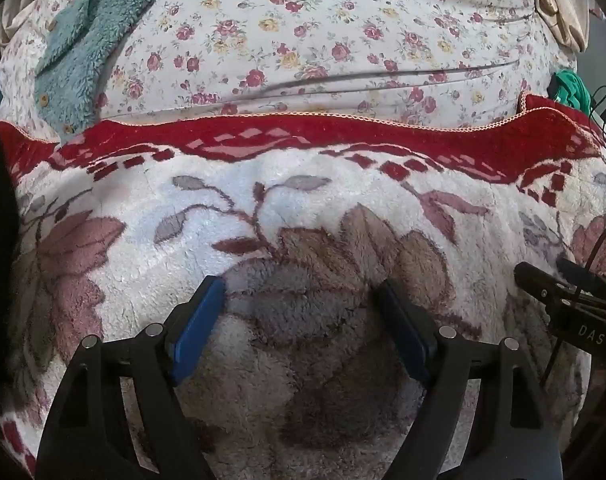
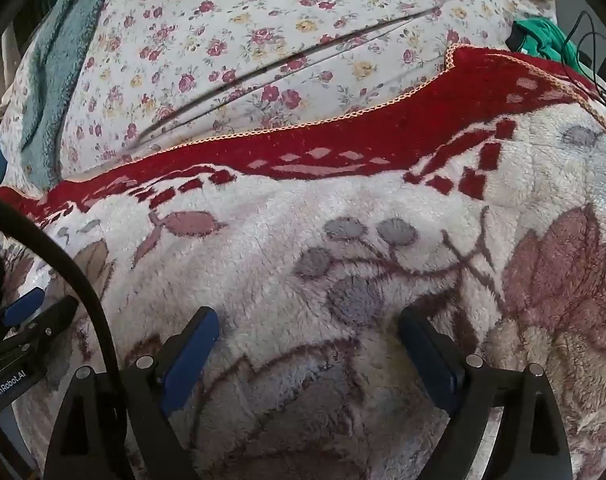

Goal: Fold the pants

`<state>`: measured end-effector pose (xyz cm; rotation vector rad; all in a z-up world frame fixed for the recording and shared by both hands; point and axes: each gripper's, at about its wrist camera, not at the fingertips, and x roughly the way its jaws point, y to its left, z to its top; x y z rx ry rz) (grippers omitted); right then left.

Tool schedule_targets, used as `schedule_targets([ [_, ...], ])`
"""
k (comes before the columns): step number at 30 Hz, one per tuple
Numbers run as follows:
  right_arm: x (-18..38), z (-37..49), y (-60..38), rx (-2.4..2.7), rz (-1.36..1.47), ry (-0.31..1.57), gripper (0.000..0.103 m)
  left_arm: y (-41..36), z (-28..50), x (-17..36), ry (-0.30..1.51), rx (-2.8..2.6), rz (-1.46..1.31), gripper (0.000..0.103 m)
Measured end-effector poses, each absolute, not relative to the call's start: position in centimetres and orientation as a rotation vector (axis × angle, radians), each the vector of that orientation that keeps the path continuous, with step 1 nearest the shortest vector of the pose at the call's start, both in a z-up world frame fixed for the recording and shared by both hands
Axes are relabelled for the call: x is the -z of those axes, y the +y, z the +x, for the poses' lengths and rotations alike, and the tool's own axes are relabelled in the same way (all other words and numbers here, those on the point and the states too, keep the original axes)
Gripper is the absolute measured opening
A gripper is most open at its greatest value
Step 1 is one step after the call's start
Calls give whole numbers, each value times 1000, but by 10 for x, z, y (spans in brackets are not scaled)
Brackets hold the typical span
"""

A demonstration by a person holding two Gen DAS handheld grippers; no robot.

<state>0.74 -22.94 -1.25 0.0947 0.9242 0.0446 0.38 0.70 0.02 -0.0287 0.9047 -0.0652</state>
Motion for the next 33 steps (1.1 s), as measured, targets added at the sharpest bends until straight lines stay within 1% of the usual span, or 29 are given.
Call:
schedule_targets([
  [33,12,7,-226,-50,104,927,91,9,-3,1,901,64,-27,81],
])
